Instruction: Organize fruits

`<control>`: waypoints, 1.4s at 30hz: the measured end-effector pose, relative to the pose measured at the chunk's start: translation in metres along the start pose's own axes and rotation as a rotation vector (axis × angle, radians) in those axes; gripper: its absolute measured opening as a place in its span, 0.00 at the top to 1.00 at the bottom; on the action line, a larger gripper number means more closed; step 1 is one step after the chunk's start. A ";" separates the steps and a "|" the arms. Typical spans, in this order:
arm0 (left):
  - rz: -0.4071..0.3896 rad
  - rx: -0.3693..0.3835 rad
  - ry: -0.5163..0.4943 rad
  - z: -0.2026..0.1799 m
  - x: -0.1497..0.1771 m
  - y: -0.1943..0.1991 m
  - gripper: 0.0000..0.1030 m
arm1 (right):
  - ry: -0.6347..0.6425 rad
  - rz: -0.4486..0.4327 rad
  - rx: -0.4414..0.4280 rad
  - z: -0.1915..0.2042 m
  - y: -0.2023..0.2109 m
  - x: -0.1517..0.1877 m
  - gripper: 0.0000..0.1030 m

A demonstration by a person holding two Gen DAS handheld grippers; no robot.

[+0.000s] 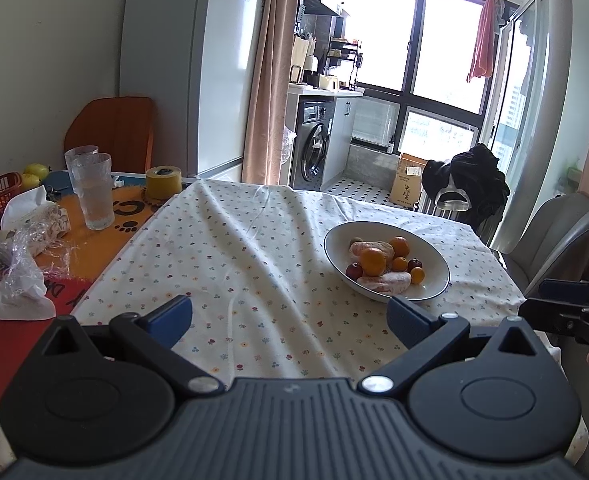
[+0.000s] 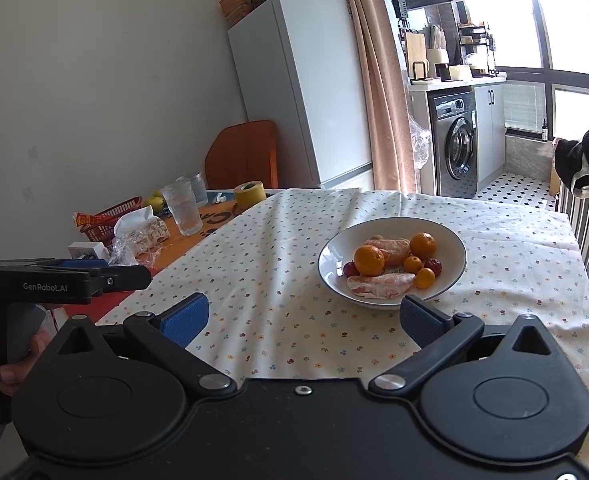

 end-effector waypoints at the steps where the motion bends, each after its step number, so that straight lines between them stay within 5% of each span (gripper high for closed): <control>1: 0.000 -0.001 0.000 0.000 0.000 0.000 0.01 | -0.003 0.000 -0.001 0.000 0.000 0.000 0.00; 42: 0.003 -0.008 -0.016 -0.003 0.000 0.001 0.01 | -0.005 0.005 -0.005 0.001 -0.001 -0.001 0.00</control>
Point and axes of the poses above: each gripper's, at about its wrist camera, not at the fingertips, and y roughly against the way its jaws point, z to its left, x to its underside, the point moved 9 cm from there along -y, roughly the way its jaws point, and after that the axes turned 12 degrees about y, right-handed, at the moved point
